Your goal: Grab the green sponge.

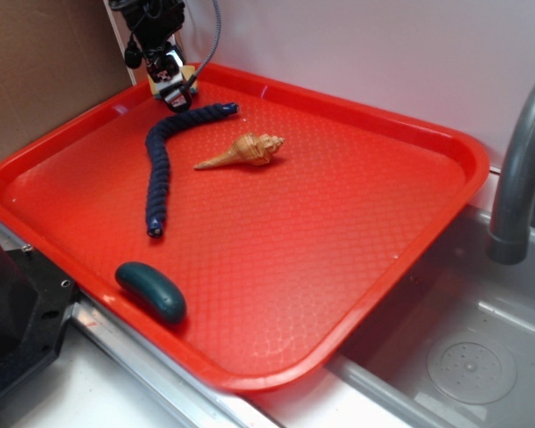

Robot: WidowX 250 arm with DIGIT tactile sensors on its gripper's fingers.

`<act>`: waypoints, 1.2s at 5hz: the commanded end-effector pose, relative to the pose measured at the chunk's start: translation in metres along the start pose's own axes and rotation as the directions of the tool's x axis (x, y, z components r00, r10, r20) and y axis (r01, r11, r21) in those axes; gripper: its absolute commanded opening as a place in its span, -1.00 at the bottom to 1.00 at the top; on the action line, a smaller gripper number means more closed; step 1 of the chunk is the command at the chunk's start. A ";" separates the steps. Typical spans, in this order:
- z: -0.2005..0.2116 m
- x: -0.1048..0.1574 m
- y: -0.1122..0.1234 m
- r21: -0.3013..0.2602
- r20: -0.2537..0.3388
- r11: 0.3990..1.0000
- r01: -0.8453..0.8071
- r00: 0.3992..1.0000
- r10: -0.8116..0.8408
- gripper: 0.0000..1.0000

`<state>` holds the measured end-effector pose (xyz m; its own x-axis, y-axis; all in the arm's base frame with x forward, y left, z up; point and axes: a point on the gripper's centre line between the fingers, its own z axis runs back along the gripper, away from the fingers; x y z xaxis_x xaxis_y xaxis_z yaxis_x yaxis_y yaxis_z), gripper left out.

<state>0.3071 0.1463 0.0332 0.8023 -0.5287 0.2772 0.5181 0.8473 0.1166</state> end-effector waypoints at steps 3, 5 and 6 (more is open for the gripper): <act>0.003 0.001 -0.035 0.010 0.023 1.000 0.015 1.000 -0.016 -1.00; 0.091 0.034 -0.101 0.064 -0.028 0.997 -0.043 0.999 0.045 -1.00; 0.111 0.040 -0.135 0.061 -0.084 0.983 -0.171 0.981 0.175 -1.00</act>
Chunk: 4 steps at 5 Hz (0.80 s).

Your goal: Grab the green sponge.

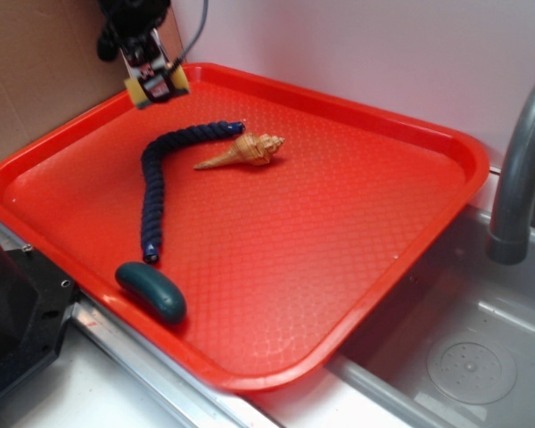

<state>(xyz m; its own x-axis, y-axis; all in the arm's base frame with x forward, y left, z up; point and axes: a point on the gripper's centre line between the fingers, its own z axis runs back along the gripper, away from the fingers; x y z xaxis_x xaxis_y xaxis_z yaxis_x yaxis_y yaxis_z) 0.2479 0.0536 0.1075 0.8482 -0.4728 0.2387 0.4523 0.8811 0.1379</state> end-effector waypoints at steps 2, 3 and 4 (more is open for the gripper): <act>0.060 0.040 -0.104 -0.052 -0.131 0.920 -0.389 0.916 0.380 -1.00; 0.082 0.038 -0.123 -0.079 -0.134 0.887 -0.454 0.887 0.442 -1.00; 0.088 0.034 -0.105 -0.088 -0.223 0.836 -0.541 0.829 0.513 -1.00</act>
